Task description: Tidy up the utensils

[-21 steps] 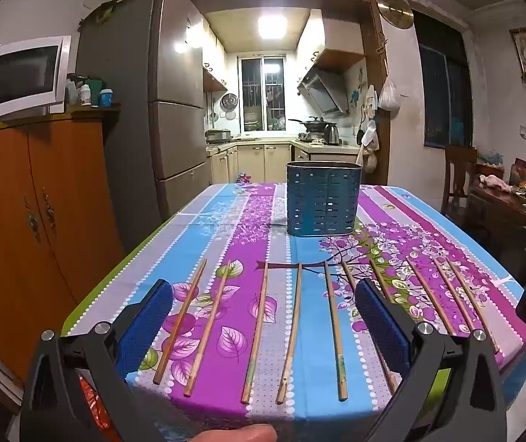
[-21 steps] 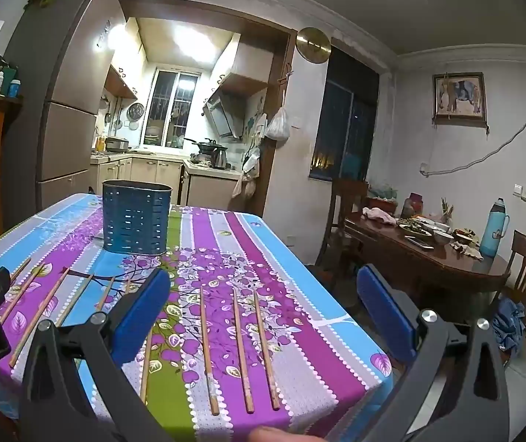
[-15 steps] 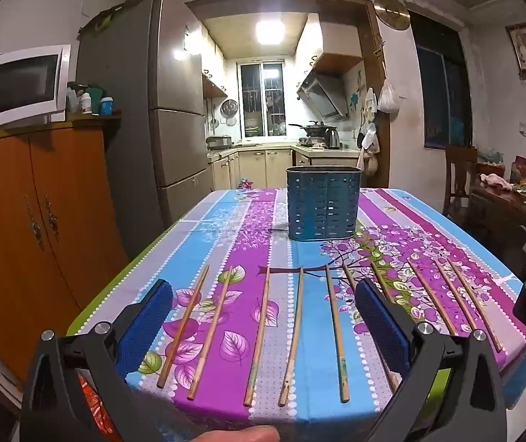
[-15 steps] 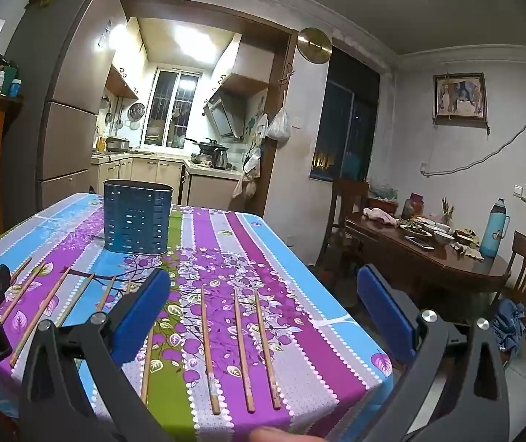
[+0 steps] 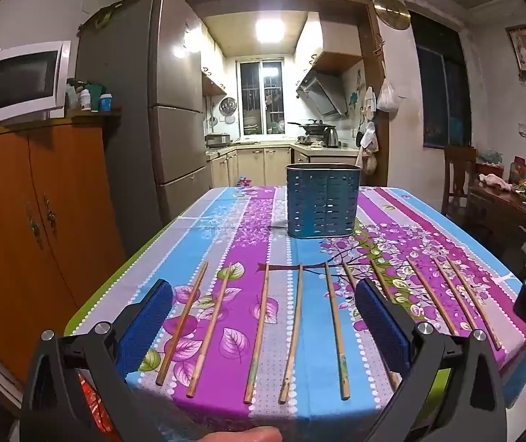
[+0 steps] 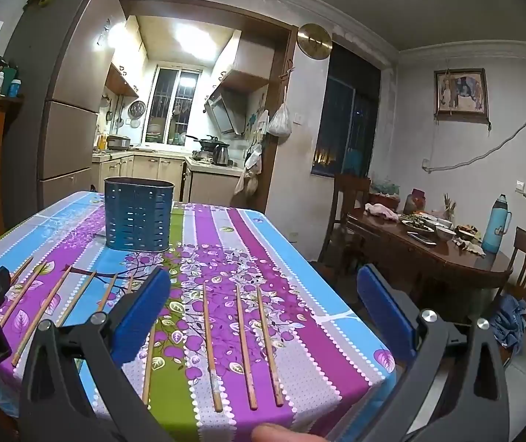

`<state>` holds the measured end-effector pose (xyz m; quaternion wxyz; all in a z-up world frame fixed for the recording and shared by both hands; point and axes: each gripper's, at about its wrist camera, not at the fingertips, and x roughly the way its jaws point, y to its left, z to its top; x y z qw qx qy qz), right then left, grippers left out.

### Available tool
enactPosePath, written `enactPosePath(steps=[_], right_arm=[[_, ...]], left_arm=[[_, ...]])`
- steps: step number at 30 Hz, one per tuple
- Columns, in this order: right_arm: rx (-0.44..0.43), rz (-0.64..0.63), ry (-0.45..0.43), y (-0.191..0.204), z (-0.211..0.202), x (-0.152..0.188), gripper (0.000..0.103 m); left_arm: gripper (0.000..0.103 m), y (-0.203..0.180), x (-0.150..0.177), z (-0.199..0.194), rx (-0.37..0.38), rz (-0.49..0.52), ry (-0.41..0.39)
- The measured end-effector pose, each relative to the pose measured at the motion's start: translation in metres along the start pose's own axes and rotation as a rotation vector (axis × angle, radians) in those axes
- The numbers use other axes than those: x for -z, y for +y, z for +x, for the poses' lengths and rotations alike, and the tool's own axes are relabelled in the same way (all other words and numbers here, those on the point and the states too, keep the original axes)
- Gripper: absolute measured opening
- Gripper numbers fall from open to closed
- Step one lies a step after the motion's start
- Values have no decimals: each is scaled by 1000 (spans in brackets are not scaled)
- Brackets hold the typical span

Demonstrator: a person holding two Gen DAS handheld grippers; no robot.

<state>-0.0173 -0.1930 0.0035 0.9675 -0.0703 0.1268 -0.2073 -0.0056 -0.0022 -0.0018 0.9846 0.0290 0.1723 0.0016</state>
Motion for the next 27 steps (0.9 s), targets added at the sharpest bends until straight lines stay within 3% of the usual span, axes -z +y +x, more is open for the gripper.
enactPosePath(steps=[27], right_arm=[[-16, -6, 12, 1, 0, -1, 98]], left_arm=[[99, 3, 3, 3, -6, 5, 9]])
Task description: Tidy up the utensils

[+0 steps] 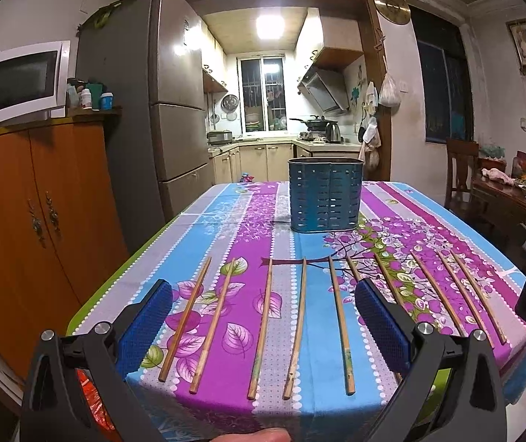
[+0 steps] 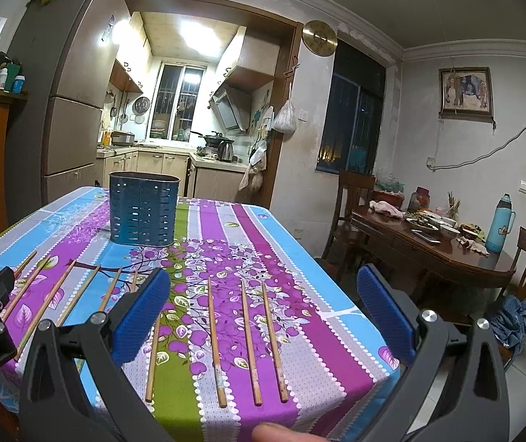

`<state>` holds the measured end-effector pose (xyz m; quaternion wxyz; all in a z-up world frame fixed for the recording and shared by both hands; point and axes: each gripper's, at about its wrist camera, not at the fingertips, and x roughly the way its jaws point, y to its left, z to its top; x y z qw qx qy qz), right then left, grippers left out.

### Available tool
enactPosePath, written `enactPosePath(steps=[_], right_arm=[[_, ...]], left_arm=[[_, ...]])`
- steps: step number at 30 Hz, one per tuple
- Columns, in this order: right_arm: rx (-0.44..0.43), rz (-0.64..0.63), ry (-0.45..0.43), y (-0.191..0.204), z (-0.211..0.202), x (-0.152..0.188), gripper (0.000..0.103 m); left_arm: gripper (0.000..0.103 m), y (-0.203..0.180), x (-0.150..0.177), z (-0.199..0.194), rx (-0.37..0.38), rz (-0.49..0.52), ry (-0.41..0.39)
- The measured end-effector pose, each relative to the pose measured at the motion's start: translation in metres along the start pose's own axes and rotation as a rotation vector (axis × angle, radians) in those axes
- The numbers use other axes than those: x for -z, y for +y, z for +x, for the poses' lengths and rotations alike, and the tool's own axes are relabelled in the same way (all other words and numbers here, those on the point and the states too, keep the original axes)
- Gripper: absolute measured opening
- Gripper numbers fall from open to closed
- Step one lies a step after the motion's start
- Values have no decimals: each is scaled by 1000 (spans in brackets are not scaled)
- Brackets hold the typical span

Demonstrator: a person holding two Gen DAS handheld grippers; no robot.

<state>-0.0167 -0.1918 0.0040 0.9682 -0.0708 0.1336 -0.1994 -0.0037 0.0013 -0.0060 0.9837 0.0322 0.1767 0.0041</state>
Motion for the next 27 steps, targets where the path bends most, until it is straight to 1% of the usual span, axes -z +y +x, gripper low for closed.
enactPosePath(steps=[12, 15, 17, 19, 21, 23, 25, 27], right_arm=[[-26, 4, 4, 3, -1, 0, 98], [-37, 19, 3, 0, -2, -1, 98], [-58, 42, 0, -2, -2, -1, 98], [-92, 71, 3, -6, -2, -3, 98], [-134, 99, 14, -10, -2, -2, 98], [-182, 131, 17, -14, -4, 2, 98], [-235, 164, 35, -18, -6, 8, 98], [-318, 189, 69, -21, -6, 15, 98]], left_arm=[[99, 1, -2, -4, -3, -15, -25], [99, 4, -1, -4, 5, -40, -29], [99, 4, 1, -3, 7, -39, -24], [99, 2, 4, -2, 17, -21, -4], [99, 0, 9, 0, 37, -9, 34], [99, 1, 13, 1, 55, -28, 71], [99, 4, 20, -2, 89, -54, 101], [99, 7, 29, -8, 126, -66, 103]])
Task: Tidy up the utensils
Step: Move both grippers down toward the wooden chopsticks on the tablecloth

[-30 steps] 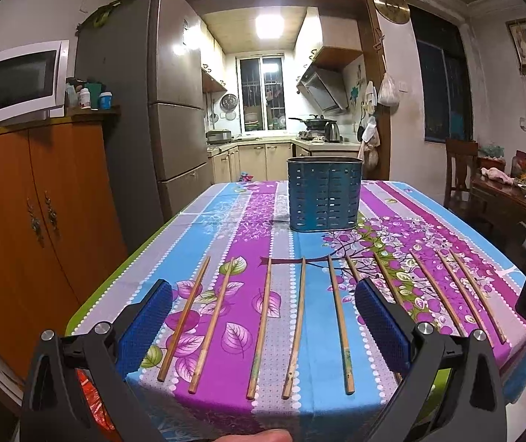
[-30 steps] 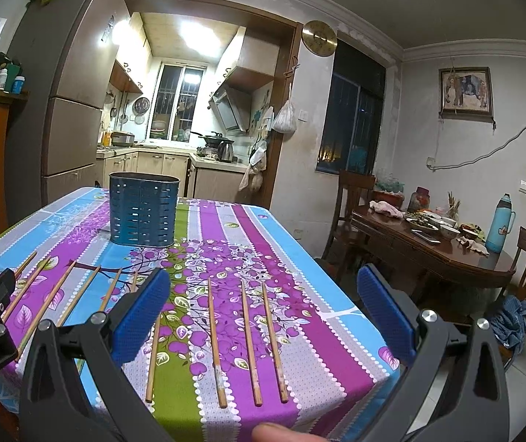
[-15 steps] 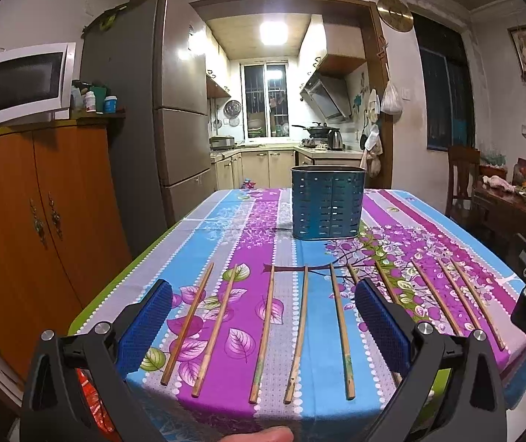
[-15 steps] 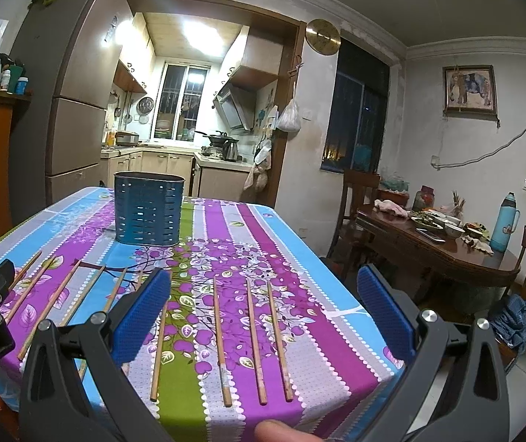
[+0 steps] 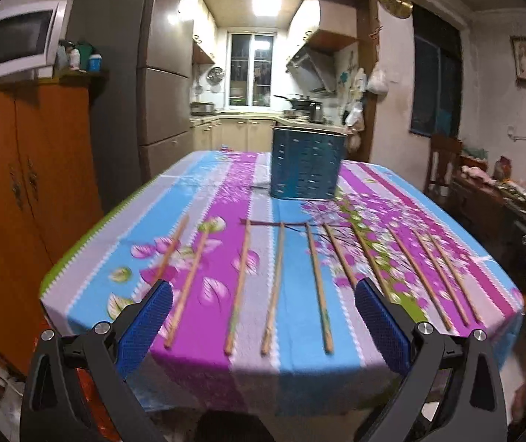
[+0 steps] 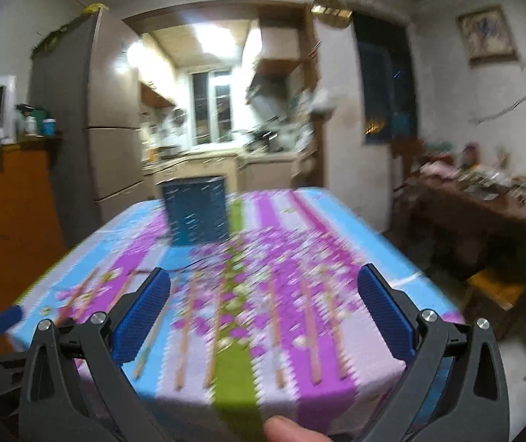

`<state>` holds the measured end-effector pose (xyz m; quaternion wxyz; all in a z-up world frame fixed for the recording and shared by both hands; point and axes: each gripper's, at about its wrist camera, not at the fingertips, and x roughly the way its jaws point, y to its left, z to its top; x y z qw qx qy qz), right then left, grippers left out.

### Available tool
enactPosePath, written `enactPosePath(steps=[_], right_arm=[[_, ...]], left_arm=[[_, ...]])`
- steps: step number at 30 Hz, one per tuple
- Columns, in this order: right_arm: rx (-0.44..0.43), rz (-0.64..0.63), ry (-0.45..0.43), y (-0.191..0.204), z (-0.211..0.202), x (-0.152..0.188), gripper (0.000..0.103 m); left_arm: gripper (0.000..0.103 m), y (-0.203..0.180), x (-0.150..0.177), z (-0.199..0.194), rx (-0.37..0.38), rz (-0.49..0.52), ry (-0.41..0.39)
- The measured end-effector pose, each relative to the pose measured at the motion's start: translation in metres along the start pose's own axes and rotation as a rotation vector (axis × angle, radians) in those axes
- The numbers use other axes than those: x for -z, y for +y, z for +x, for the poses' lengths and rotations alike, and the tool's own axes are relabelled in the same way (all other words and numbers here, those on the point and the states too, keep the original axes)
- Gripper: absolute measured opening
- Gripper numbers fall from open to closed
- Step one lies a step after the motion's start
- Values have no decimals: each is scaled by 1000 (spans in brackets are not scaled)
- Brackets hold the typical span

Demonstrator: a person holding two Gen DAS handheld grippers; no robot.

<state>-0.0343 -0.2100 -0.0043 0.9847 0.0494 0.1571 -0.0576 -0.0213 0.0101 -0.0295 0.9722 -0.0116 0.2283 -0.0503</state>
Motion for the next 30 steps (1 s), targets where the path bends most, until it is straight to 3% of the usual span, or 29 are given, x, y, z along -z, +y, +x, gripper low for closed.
enactPosePath(steps=[7, 10, 12, 13, 14, 16, 17, 18, 21, 25, 26, 30], right_arm=[[-269, 165, 100, -19, -2, 22, 98], [-250, 192, 60, -31, -10, 21, 98], [-150, 186, 6, -45, -16, 13, 98], [-121, 172, -5, -51, -18, 10, 98], [-96, 151, -18, -57, -20, 7, 98], [-37, 103, -37, -67, -23, 2, 98], [-8, 84, -42, -74, -23, 0, 98], [22, 64, -45, -78, -25, -1, 98], [36, 32, -11, -88, -18, 1, 98], [-10, 8, 71, -91, -9, 13, 97], [-11, -5, 78, -88, -9, 16, 91], [-26, -40, 128, -81, -6, 31, 67]], left_arm=[[99, 27, 11, -20, 190, -129, -70], [99, 56, -3, -36, 70, -155, -237], [99, 81, -25, -55, -67, -62, -408], [99, 87, -33, -60, -121, -1, -450], [99, 96, -46, -66, -231, 100, -497], [99, 109, -60, -72, -396, 193, -540], [99, 118, -65, -74, -431, 206, -529], [99, 124, -68, -73, -419, 204, -498], [94, 127, -58, -59, -293, 221, -340], [55, 113, -16, -15, -99, 256, -88], [46, 113, -9, -6, -64, 246, -44], [29, 113, 22, 34, 18, 207, 74]])
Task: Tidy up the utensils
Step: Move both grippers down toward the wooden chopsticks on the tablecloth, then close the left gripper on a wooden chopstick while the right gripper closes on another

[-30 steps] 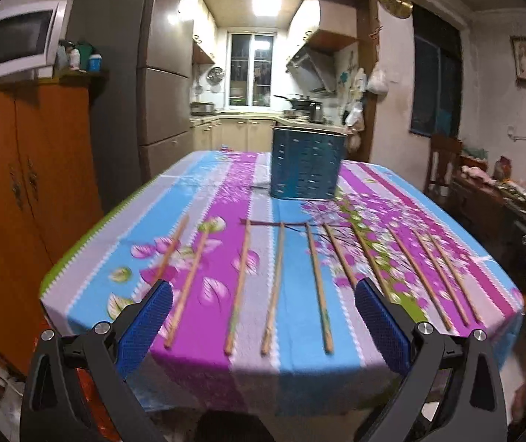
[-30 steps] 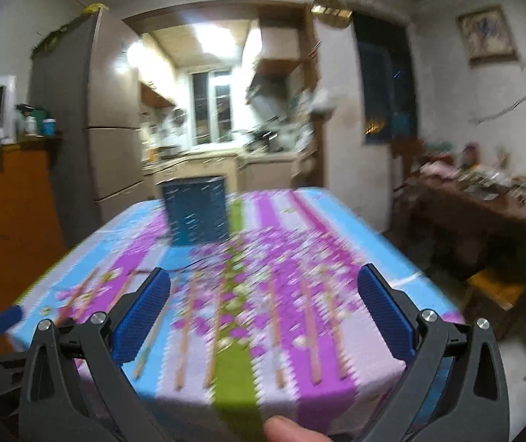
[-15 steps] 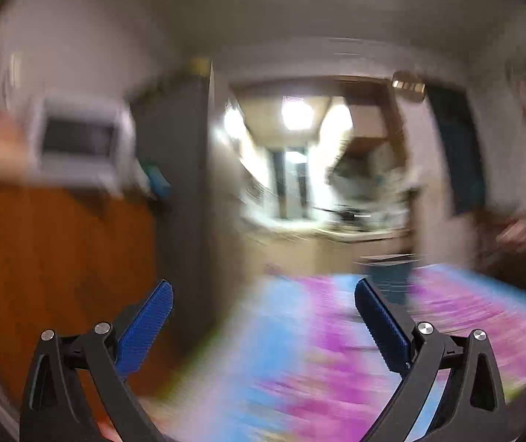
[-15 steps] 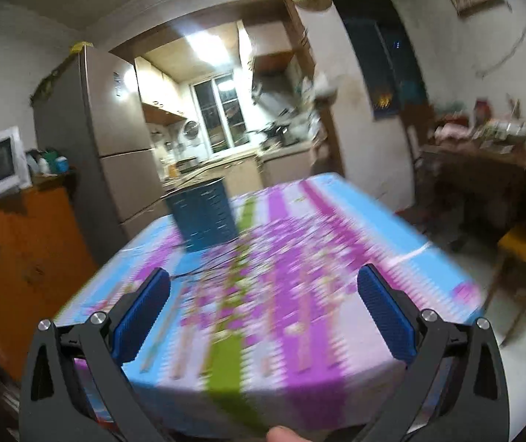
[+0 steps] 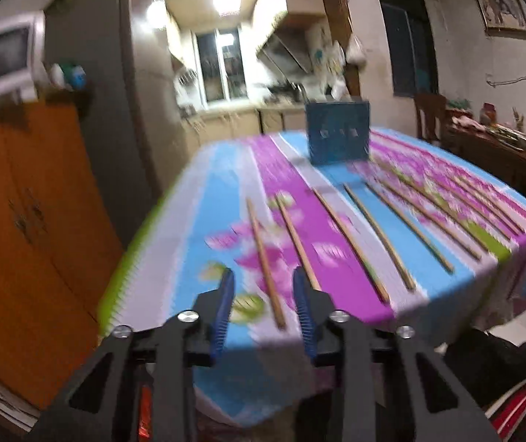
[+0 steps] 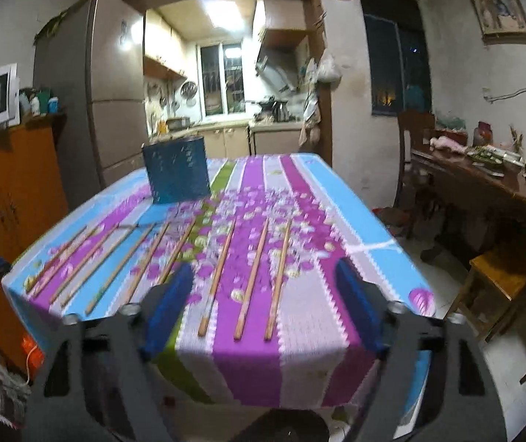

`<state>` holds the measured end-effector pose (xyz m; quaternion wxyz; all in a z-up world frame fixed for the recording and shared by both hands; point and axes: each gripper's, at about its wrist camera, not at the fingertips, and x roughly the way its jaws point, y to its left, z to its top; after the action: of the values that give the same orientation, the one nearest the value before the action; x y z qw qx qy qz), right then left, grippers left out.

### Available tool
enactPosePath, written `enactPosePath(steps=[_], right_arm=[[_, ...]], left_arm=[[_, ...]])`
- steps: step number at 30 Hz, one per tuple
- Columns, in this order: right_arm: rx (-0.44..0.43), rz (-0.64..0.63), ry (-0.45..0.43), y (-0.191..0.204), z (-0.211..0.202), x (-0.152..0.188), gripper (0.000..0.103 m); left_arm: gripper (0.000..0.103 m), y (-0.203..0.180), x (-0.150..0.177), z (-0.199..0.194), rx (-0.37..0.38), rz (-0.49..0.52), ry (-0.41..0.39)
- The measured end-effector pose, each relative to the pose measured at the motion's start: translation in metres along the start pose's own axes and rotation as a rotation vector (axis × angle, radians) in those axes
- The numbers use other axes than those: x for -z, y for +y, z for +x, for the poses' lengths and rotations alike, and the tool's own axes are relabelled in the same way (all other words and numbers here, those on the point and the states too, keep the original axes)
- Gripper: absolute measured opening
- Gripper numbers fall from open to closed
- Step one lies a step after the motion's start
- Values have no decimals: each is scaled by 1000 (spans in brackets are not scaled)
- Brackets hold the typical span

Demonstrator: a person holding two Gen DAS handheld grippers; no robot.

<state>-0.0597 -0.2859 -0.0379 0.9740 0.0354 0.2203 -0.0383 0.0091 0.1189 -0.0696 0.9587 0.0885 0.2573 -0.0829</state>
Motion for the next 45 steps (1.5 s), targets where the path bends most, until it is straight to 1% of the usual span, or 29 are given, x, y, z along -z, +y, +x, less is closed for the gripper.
enactPosePath(steps=[2, 5, 7, 9, 11, 15, 18, 21, 23, 26, 29, 32, 36, 42, 43, 44, 45], right_arm=[[-10, 1, 28, 1, 3, 5, 56], [-15, -10, 72, 5, 9, 13, 52], [-28, -16, 99, 9, 13, 19, 47], [-38, -37, 114, 16, 17, 24, 43], [-46, -61, 118, 23, 18, 27, 36], [-70, -125, 111, 40, 19, 28, 27], [-72, -169, 107, 51, 24, 29, 25], [-69, -177, 110, 57, 34, 31, 25], [-52, -184, 114, 57, 39, 33, 25], [-28, -193, 118, 56, 46, 34, 22], [-49, -188, 127, 56, 50, 35, 19], [-48, -205, 128, 60, 55, 38, 19], [-55, -182, 160, 54, 66, 44, 19], [-64, -144, 144, 52, 66, 47, 17], [-69, -139, 142, 52, 66, 48, 14], [-77, -137, 140, 53, 66, 49, 8], [-81, -143, 139, 55, 66, 49, 6]], left_arm=[[21, -2, 9, 14, 10, 0, 33], [21, -4, 13, 26, 42, -2, 55], [21, -4, 17, 33, 34, 8, 67], [21, 1, 23, 38, 41, -8, 84], [21, 3, 26, 36, 44, -10, 78], [20, 3, 27, 33, 44, -3, 65], [15, 2, 29, 30, 55, -4, 50], [15, 3, 30, 31, 60, -16, 33], [15, 3, 31, 31, 60, -15, 25], [15, 2, 32, 30, 55, -7, 15], [15, 3, 32, 30, 58, -25, 12], [15, 1, 32, 28, 54, -29, 12], [15, 1, 32, 28, 54, -29, 10], [15, 2, 34, 28, 46, -37, -5], [15, 3, 34, 29, 45, -41, -8], [15, 3, 35, 29, 45, -47, -14], [15, 4, 36, 29, 47, -54, -17]])
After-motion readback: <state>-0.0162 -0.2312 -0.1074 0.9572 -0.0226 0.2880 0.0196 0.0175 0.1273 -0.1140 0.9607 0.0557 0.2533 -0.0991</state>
